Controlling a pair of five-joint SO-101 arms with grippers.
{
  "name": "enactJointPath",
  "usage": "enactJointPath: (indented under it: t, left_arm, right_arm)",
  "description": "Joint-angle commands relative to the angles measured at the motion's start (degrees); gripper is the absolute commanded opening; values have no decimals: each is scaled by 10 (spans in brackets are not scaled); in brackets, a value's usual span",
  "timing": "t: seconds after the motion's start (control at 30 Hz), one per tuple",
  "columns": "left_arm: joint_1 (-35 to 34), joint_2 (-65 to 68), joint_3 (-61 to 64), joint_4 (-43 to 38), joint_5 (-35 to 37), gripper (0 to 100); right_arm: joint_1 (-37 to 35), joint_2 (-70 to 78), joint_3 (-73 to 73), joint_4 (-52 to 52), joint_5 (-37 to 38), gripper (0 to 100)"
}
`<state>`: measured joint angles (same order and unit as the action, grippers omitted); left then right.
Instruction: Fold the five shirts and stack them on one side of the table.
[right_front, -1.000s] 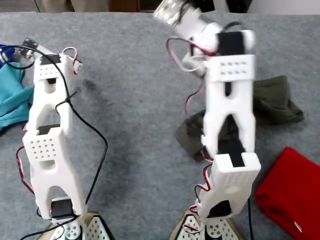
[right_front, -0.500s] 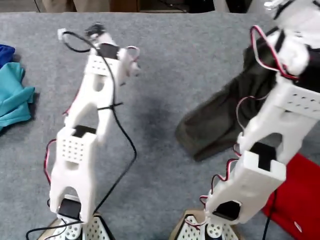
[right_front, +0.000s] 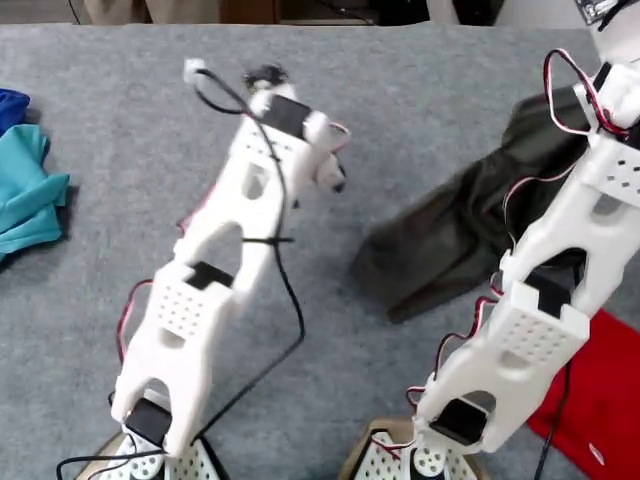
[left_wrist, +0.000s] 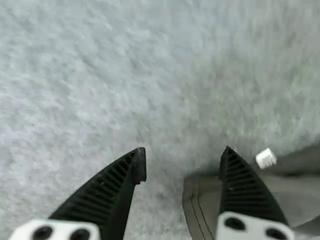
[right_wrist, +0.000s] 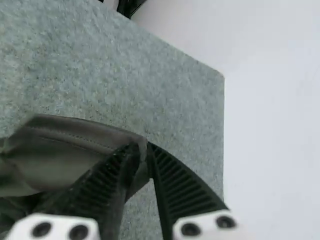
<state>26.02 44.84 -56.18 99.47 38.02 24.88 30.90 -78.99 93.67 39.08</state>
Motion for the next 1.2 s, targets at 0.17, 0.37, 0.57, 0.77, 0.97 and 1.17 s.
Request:
enactJointPath:
  t: [0.17, 0.37, 0.57, 0.77, 0.97, 1.17]
  left_arm:
    - [93, 130, -20, 4, 25, 243]
    - [85, 140, -26, -1, 35, 243]
    - [84, 135, -29, 1, 33, 244]
    - [77, 85, -12, 14, -23, 245]
    - [69, -14, 68, 14, -29, 246]
    - [94, -89, 171, -14, -28, 247]
  right_arm:
    - [14, 71, -14, -48, -26, 4]
    - [13, 117, -14, -73, -67, 4]
    - [13, 128, -14, -76, -70, 4]
    - [11, 129, -13, -87, -62, 4]
    - [9, 129, -8, -95, -51, 4]
    - [13, 129, -8, -93, -43, 4]
